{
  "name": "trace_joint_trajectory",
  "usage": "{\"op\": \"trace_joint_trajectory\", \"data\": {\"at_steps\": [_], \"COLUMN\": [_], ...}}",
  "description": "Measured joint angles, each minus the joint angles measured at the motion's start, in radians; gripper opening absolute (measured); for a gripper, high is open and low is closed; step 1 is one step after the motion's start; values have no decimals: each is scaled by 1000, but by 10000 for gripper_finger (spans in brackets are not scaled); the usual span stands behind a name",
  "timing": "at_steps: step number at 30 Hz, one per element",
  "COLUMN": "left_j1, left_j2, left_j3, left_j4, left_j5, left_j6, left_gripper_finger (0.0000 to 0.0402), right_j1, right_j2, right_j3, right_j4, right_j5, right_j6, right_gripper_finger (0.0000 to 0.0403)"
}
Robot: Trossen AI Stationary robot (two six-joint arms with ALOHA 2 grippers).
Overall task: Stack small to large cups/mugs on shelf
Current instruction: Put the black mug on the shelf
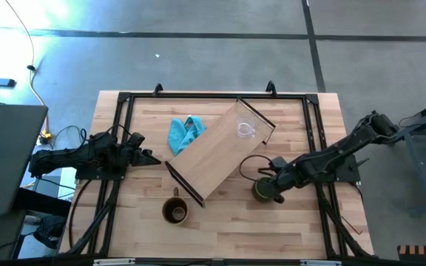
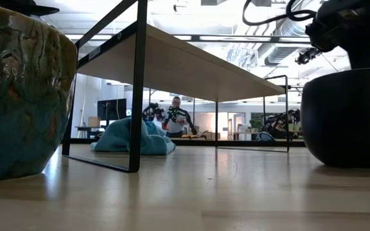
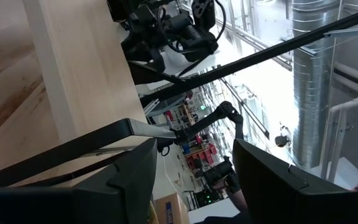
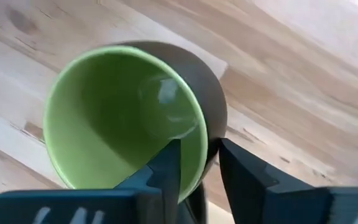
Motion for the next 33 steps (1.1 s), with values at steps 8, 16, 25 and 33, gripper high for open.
{"op": "trace_joint_trajectory", "data": {"at_steps": [8,16,25,33], "left_j1": [0,0,0,0], "left_j2": [0,0,0,0], "left_j3": [0,0,0,0], "left_j4": [0,0,0,0], "left_j5": [0,0,-6,-6], "left_j6": [0,-1,-16,-17], "left_gripper_finger": [200,200,200,200], "right_j1": [-22,-27,-18,-18], "right_j2": [0,0,-1,-1], "right_j3": [0,0,0,0], "right_j4": [16,18,16,26], "right_j5": [44,58,25,31], "right_j6": [-53,-73,-67,-146], "right_gripper_finger": [142,161,165,165]}}
